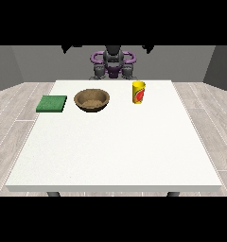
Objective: Pick the cup and pour the ball into the bowl, then pick the bowl and place it on the pad
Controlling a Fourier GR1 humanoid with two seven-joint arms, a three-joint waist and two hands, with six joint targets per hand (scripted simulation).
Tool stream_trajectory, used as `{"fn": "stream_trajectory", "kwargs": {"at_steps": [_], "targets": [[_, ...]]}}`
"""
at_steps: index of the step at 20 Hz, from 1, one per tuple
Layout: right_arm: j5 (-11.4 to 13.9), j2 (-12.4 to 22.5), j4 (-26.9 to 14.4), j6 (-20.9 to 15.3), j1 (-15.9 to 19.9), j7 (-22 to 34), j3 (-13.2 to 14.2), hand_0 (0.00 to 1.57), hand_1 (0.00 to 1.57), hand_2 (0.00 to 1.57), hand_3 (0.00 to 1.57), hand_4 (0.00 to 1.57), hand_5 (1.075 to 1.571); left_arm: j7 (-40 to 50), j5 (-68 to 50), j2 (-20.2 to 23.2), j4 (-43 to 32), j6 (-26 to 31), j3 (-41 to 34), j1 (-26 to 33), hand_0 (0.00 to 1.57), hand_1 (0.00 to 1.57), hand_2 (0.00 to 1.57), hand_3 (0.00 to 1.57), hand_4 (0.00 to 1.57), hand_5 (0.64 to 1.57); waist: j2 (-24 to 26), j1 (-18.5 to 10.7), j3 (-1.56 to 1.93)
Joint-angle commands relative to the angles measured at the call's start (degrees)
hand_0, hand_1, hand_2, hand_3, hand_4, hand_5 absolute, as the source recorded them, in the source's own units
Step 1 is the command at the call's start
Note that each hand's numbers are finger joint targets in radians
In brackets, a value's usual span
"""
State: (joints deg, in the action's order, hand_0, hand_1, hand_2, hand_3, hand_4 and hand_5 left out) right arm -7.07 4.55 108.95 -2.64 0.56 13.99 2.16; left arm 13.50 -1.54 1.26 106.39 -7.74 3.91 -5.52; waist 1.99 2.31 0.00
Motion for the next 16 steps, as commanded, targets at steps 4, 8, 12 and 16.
{"fn": "stream_trajectory", "kwargs": {"at_steps": [4,8,12,16], "targets": [[-3.8,1.4,-5.2,2.9,6.0,-8.5,5.3,0.00,0.00,0.00,0.00,0.69,1.543,-19.6,2.3,1.2,-10.6,2.3,-2.9,-1.6,0.00,0.00,0.00,0.00,0.55,1.487,-12.0,0.3,-0.01],[-5.5,3.3,-7.5,6.9,3.5,-12.7,7.4,0.00,0.00,0.00,0.00,0.68,1.547,-28.0,1.1,1.8,-19.1,4.4,-5.3,0.4,0.00,0.00,0.00,0.00,0.41,1.484,-13.2,1.7,-0.01],[-6.2,4.1,-10.6,7.2,7.9,-15.0,9.2,0.00,0.00,0.00,0.00,0.68,1.559,-35.0,1.5,2.3,-29.0,5.2,-7.3,-5.0,0.00,0.00,0.00,0.00,0.19,1.472,-16.6,2.2,-0.02],[-7.7,6.3,-15.3,11.1,6.1,-16.1,10.9,0.00,0.00,0.00,0.00,0.67,1.560,-36.8,1.5,2.3,-38.1,5.7,-8.5,-6.6,0.00,0.00,0.00,0.00,0.00,1.441,-12.1,2.5,0.00]]}}
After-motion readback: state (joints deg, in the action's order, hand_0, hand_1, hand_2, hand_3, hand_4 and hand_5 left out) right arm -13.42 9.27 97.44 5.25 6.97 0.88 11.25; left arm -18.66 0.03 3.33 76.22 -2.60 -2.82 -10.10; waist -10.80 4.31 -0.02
